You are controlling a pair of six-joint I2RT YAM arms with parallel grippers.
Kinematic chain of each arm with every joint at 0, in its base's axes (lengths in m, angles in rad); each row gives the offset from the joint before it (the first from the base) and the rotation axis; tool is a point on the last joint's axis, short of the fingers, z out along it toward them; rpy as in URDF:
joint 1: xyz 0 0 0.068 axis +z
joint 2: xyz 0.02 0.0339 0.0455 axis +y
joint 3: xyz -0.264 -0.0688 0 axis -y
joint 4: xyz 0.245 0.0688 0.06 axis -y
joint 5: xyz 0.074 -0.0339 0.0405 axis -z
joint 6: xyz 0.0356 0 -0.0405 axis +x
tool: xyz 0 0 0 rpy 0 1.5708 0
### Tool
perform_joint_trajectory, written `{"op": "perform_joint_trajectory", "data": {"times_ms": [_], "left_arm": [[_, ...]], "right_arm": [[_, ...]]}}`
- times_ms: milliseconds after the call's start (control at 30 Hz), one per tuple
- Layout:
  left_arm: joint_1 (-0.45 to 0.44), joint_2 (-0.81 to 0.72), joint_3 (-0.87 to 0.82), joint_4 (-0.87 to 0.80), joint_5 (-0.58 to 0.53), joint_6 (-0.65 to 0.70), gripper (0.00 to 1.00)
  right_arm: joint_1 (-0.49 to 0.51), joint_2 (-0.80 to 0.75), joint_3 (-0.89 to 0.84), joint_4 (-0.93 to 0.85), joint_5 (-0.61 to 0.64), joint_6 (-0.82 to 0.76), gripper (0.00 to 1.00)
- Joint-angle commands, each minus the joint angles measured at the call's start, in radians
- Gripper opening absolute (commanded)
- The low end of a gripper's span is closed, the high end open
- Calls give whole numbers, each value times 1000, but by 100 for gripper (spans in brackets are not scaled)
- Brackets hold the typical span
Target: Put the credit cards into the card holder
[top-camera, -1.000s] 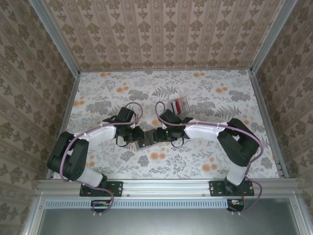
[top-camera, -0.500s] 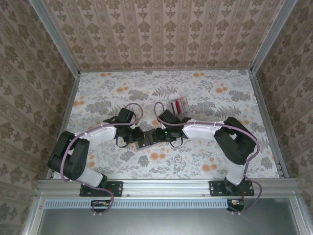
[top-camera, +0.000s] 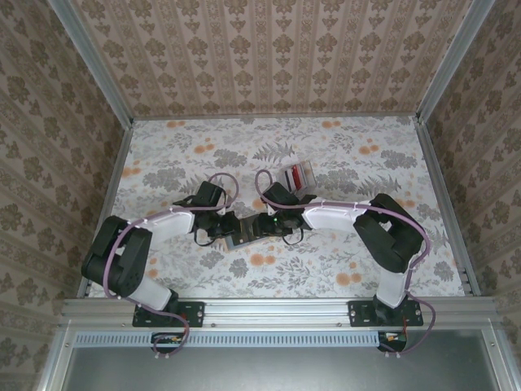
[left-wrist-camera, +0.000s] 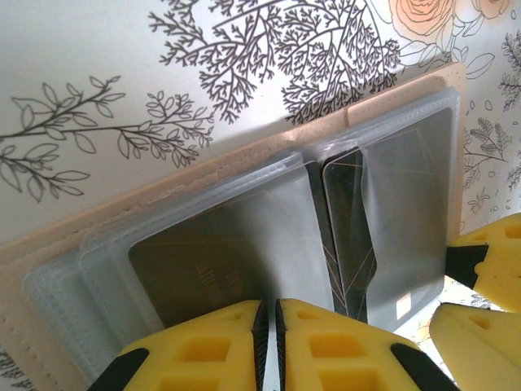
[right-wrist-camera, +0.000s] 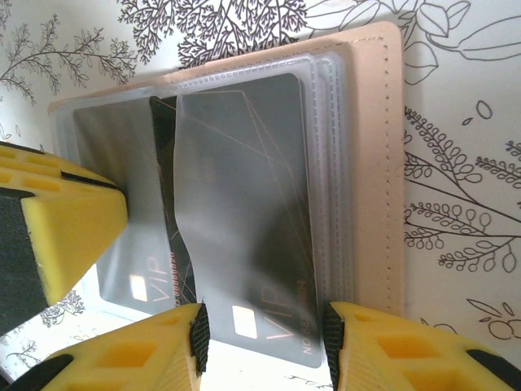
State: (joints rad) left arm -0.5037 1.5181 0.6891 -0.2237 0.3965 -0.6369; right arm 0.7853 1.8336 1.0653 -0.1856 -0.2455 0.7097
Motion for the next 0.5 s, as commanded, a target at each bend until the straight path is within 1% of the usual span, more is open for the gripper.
{"op": "perform_joint_trajectory", "data": {"times_ms": [0, 467], "left_arm": [[-9, 52, -40, -9, -10, -14, 15], [-9, 52, -34, -28, -19, -7, 15]], "right_arm": [[15, 26, 21, 60, -52, 22, 44], [14, -55, 10, 142, -100, 67, 44]]}}
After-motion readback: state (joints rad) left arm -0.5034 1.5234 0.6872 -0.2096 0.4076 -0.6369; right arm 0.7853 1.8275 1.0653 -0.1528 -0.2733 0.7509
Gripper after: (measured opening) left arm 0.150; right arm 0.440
